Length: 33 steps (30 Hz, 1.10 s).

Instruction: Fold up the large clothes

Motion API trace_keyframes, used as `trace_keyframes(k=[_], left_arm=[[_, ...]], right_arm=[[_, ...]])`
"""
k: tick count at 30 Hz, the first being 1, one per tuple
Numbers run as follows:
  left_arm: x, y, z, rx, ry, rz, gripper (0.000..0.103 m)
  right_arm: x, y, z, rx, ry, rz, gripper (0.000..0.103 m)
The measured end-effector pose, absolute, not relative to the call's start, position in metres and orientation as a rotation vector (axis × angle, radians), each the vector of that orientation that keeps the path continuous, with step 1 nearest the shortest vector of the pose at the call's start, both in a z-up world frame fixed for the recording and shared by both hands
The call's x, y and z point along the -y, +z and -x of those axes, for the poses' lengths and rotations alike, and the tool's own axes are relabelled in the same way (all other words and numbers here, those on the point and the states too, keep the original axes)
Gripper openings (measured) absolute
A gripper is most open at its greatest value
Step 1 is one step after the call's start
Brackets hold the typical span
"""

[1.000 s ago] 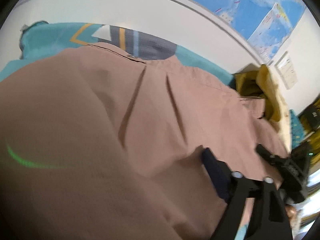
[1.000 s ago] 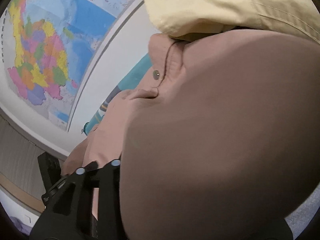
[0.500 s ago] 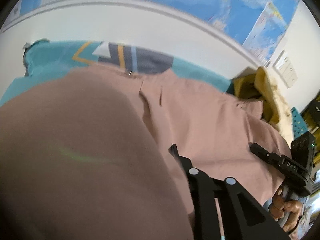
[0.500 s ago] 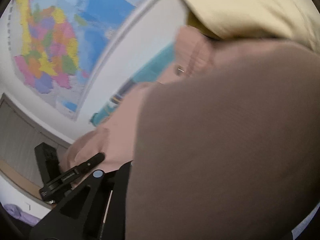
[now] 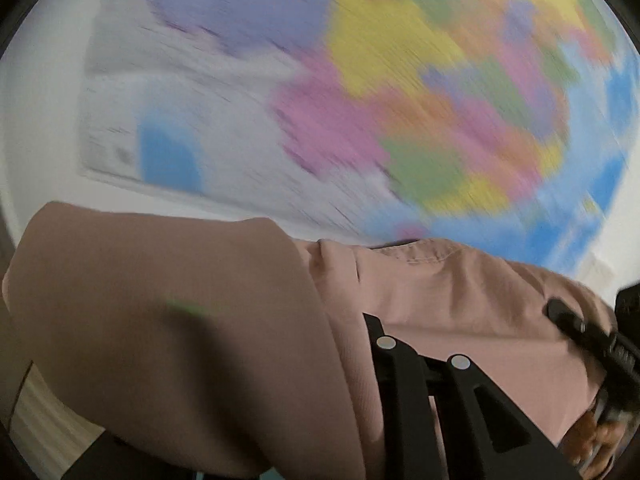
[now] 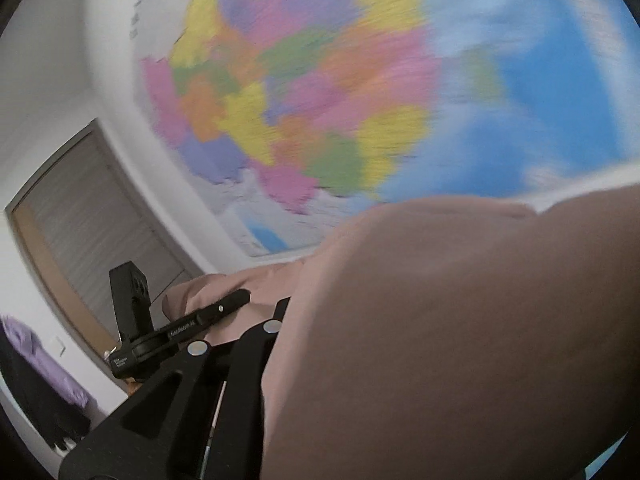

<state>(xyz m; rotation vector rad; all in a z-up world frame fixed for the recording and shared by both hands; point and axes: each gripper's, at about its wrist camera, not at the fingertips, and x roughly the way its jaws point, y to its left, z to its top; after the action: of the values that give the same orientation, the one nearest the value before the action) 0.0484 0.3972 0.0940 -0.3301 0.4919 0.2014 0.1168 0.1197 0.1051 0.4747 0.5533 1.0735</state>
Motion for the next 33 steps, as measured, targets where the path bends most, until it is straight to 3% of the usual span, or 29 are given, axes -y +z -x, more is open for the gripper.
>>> trace_keyframes(k=[5, 10, 11, 14, 17, 19, 20, 21, 23, 24, 26, 28, 33], left_arm=[[-0.477, 0.055, -0.042, -0.503, 0.366, 0.352, 0.017], [-0.536, -0.057, -0.051, -0.752, 0.485, 0.408, 0.018], [-0.546, -0.078, -0.048, -0.776, 0.481, 0.459, 0.018], [-0.555, -0.084, -0.038, -0.749, 0.458, 0.515, 0.022], [-0.555, -0.082, -0.036, -0.772, 0.455, 0.494, 0.024], [-0.556, -0.082, -0.035, -0.770, 0.451, 0.491, 0.024], [-0.557, -0.082, -0.035, -0.771, 0.452, 0.491, 0.024], [-0.558, -0.082, -0.036, -0.766, 0.452, 0.499, 0.023], [-0.563, -0.080, -0.040, -0.752, 0.457, 0.520, 0.023], [-0.564, -0.081, -0.043, -0.750, 0.460, 0.538, 0.023], [-0.565, -0.085, -0.048, -0.759, 0.474, 0.542, 0.026], [-0.556, -0.086, -0.049, -0.783, 0.516, 0.482, 0.035], [-0.543, -0.072, -0.029, -0.772, 0.557, 0.405, 0.053]], right_arm=[[-0.216, 0.068, -0.120, -0.626, 1.172, -0.410, 0.010], [-0.289, -0.035, -0.121, -0.943, 1.146, -0.303, 0.017], [-0.292, -0.050, -0.119, -0.993, 1.149, -0.295, 0.028], [-0.274, -0.051, -0.114, -0.998, 1.171, -0.291, 0.043], [-0.239, -0.044, -0.114, -0.976, 1.187, -0.321, 0.065], [-0.217, -0.046, -0.119, -0.973, 1.167, -0.358, 0.066], [-0.204, -0.050, -0.124, -0.993, 1.175, -0.414, 0.060], [-0.202, -0.051, -0.127, -1.009, 1.183, -0.449, 0.042], [-0.206, -0.051, -0.128, -1.035, 1.188, -0.429, 0.022], [-0.208, -0.052, -0.125, -1.038, 1.193, -0.420, 0.020], [-0.212, -0.059, -0.116, -1.087, 1.195, -0.382, 0.020], [-0.207, -0.069, -0.105, -1.136, 1.155, -0.295, 0.032], [-0.176, -0.048, -0.097, -1.040, 1.128, -0.220, 0.044]])
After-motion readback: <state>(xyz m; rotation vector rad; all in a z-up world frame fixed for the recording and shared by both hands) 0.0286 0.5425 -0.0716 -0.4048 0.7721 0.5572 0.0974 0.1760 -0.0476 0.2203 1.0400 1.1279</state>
